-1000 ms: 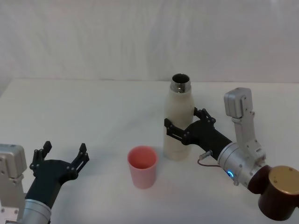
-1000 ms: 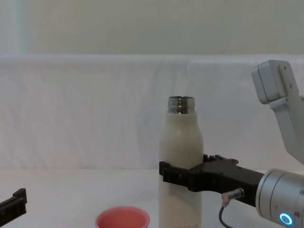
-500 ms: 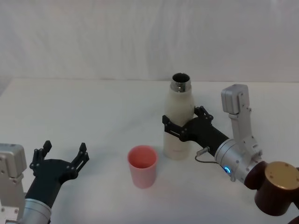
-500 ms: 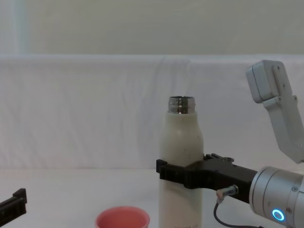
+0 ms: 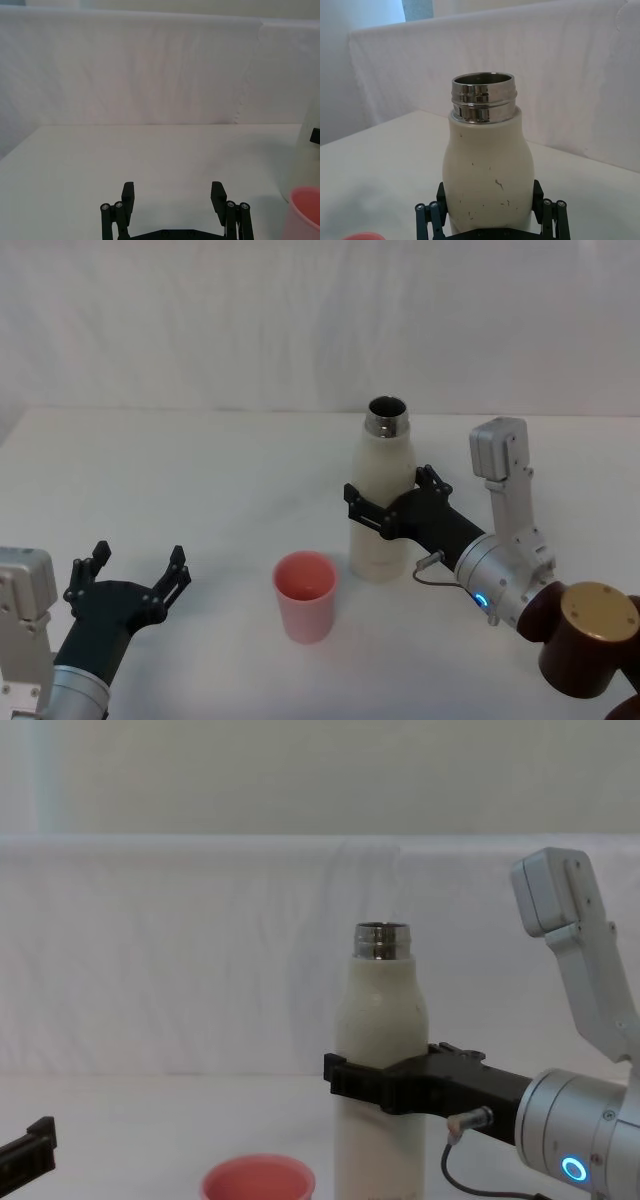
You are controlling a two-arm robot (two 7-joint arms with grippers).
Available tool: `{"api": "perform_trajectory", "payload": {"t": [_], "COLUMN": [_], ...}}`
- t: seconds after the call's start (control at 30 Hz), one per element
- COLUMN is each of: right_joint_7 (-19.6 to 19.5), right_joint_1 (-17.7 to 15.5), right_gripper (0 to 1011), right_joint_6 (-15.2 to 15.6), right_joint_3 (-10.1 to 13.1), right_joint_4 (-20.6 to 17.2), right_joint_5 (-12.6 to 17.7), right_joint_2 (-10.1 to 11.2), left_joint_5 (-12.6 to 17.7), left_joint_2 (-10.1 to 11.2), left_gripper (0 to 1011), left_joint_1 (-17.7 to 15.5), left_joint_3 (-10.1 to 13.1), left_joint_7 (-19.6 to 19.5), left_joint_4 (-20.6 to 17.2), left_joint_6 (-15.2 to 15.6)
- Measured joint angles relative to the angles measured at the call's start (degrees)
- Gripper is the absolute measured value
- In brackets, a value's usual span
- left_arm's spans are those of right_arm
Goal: Grasp the thermos with one hand and pour water into the cup lid.
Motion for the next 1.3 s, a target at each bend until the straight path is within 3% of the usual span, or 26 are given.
{"api": "perform_trajectory", "payload": {"t": [1.17,1.3], "right_joint_7": [0.1,0.1], "right_joint_1": [1.0,1.0], "right_gripper": [1001,962], "right_joint_6": [1.4,1.3], "right_joint_3": [-0.2,-0.2], "right_joint_4": [1.3,1.3], "right_joint_5": [1.0,1.0], "right_joint_2": [-0.5,-0.5], "left_joint_5": [0.0,0.0], "left_joint_2": [0.0,0.0], "left_gripper": [1001,1001], "left_joint_1": [0.0,0.0], "left_joint_3": [0.0,0.0], "left_joint_7": [0.0,0.0], "left_joint_4": [0.0,0.0], "left_joint_6": [0.0,0.0]}}
